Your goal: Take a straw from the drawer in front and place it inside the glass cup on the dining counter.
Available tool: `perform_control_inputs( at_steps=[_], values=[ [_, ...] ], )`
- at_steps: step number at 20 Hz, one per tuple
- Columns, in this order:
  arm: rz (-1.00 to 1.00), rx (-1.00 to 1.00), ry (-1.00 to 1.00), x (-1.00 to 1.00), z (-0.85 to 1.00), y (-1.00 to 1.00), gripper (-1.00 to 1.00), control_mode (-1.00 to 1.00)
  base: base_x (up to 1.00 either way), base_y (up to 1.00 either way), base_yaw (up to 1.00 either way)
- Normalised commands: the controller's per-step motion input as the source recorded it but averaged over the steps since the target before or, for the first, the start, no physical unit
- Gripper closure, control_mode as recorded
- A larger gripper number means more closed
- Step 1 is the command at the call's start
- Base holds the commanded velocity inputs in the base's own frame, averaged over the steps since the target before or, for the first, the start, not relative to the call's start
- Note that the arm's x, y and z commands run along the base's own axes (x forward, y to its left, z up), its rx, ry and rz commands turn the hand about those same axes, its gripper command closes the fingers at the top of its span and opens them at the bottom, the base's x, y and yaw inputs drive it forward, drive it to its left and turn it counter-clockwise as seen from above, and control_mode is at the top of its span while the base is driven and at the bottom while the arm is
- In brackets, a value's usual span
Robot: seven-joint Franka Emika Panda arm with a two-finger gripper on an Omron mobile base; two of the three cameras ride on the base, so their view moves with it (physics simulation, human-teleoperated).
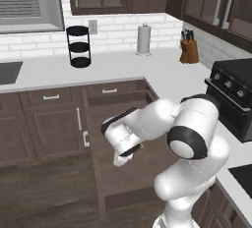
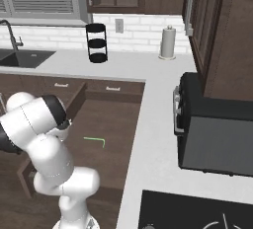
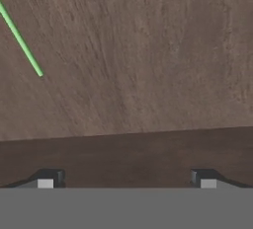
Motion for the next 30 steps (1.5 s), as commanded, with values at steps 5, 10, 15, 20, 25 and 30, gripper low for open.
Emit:
perform_control_inputs(
  at_steps=[5, 10, 15, 20, 25, 30],
  values=[
    [0.00, 0.06, 0.07, 0.42, 0.80, -0.70, -1.00, -1.00, 0.00, 0.00, 0.00],
    [0.00, -0.01, 0.19, 0.37, 0.68, -0.58, -1.00, -1.00, 0.00, 0.00, 0.00],
    [0.00, -0.12, 0.21, 0.40, 0.71, -0.46, -1.00, -1.00, 0.00, 0.00, 0.00],
    [0.00, -0.04, 0.13, 0.29, 0.10, -0.28, -1.00, -1.00, 0.00, 0.00, 0.00],
    [0.06, -0.05, 0.09, 0.39, -0.16, -0.17, -1.00, -1.00, 0.00, 0.00, 0.00],
    [0.18, -0.01, 0.12, 0.39, -0.07, -0.08, -1.00, -1.00, 0.00, 0.00, 0.00]
  ],
)
